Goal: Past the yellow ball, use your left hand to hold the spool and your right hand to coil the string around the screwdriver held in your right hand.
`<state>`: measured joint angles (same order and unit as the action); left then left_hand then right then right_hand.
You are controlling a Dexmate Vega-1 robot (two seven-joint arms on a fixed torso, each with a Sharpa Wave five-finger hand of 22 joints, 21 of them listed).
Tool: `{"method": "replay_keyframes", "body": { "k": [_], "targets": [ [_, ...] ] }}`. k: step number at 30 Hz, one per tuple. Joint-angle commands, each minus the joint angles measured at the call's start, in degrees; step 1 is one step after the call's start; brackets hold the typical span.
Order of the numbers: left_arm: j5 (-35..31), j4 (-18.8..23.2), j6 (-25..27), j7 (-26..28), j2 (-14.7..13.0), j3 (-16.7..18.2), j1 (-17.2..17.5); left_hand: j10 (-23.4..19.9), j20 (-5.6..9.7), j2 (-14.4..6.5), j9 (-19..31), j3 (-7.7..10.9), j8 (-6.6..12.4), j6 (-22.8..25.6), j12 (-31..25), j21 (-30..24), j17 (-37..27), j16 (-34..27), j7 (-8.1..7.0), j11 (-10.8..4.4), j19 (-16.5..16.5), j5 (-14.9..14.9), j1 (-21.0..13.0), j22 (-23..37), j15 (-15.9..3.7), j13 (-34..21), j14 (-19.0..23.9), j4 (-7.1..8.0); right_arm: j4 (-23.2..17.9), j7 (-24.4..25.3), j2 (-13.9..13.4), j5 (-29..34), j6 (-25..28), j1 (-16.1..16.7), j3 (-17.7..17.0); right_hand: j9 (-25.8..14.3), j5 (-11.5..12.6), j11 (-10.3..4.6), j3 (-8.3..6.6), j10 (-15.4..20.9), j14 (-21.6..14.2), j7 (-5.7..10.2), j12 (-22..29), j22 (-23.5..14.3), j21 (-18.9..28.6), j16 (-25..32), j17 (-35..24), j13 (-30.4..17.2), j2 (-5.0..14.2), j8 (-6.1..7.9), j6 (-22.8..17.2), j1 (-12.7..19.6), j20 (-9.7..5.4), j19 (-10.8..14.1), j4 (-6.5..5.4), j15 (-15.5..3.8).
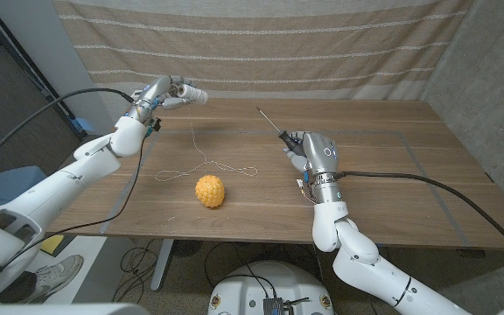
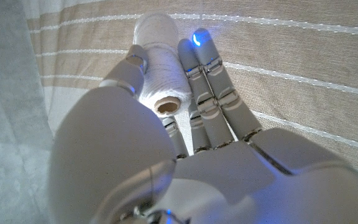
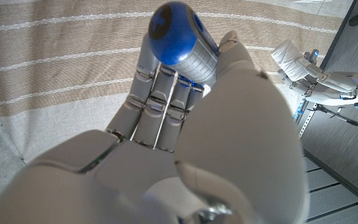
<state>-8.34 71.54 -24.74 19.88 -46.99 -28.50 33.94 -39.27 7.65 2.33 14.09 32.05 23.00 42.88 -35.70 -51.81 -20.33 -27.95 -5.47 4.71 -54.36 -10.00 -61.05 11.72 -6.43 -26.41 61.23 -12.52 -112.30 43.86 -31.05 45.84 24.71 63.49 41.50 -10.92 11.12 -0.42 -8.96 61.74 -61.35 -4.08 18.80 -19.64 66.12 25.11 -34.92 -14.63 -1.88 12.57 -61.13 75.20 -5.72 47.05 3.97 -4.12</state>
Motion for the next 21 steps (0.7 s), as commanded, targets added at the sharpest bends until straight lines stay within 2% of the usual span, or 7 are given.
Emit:
{"method": "replay_keyframes", "body": {
  "k": [1, 6, 9, 18, 21],
  "targets": [
    [10.84, 0.70, -9.50, -8.59, 0.94, 4.55, 1.92, -7.70, 4.22, -9.03, 0.13, 2.15, -0.06, 9.10, 0.16, -0.57, -0.29, 0.09, 9.10, -6.87, -0.50, -0.36, -9.78, -0.07, -6.70, -2.14, 4.56, 2.52, 4.61, 1.72, 0.81, 0.19, -3.23, -3.34, 1.06, -0.16, 0.56, -0.17, -3.60, 0.39, -7.03, 4.47, -0.42, 0.08, 0.48, -0.30, -0.10, -0.06, 7.53, 0.21, -7.12, 8.17, -6.38, -0.55, 3.71, -8.37],
    [11.51, 1.34, -10.35, -11.59, 0.94, 5.18, 1.92, -7.74, 4.25, -9.01, 0.07, 1.97, -0.18, 9.06, 0.27, -0.86, -0.25, 0.27, 9.08, -6.92, -0.41, -0.36, -9.95, -0.13, -6.67, -2.32, 4.52, 2.64, 7.03, 1.84, 1.24, 0.42, -4.02, -5.39, 1.64, -0.15, 0.63, -0.18, -3.59, 0.58, -7.12, 4.45, -0.62, 0.32, 0.75, -0.37, -0.10, 0.03, 7.53, 0.14, -7.17, 8.23, -6.39, -0.68, 3.71, -8.35],
    [13.47, 1.70, -10.87, -16.08, 0.50, 5.02, 1.20, -7.76, 4.27, -9.03, 0.05, 1.90, -0.24, 9.01, 0.31, -0.97, -0.22, 0.34, 9.02, -6.94, -0.36, -0.36, -10.02, -0.15, -6.67, -2.41, 4.54, 2.69, 8.67, 1.79, 1.41, 0.78, -4.74, -6.98, 2.24, -0.14, 0.66, -0.19, -3.55, 0.63, -7.13, 4.45, -0.76, 0.45, 0.88, -0.43, -0.09, 0.07, 7.51, 0.10, -7.22, 8.19, -6.39, -0.79, 3.67, -8.31],
    [15.50, 2.76, -11.52, -23.83, 0.43, 4.71, -0.83, -7.63, 4.28, -9.05, -0.01, 1.64, -0.45, 8.87, 0.51, -1.30, -0.13, 0.64, 8.76, -6.97, 0.02, -0.38, -10.20, -0.24, -6.68, -2.76, 4.48, 2.86, 12.15, 0.48, 1.67, 1.32, -5.96, -10.96, 3.63, -0.13, 0.74, -0.26, -3.49, 0.85, -7.16, 4.41, -1.08, 0.83, 1.28, -0.57, -0.09, 0.18, 7.48, 0.05, -7.45, 8.20, -6.40, -1.01, 3.63, -8.28],
    [18.64, 3.19, -12.33, -27.73, 0.22, 4.86, -1.17, -7.65, 4.27, -9.07, -0.03, 1.55, -0.50, 8.87, 0.57, -1.45, -0.03, 0.80, 8.81, -6.94, 0.07, -0.38, -10.27, -0.28, -6.69, -2.87, 4.44, 2.90, 13.64, -0.08, 1.75, 1.44, -5.74, -12.30, 3.81, -0.12, 0.76, -0.26, -3.47, 0.83, -7.15, 4.36, -1.19, 0.93, 1.39, -0.62, -0.09, 0.21, 7.46, 0.04, -7.52, 8.19, -6.40, -1.07, 3.61, -8.26]
  ]
}}
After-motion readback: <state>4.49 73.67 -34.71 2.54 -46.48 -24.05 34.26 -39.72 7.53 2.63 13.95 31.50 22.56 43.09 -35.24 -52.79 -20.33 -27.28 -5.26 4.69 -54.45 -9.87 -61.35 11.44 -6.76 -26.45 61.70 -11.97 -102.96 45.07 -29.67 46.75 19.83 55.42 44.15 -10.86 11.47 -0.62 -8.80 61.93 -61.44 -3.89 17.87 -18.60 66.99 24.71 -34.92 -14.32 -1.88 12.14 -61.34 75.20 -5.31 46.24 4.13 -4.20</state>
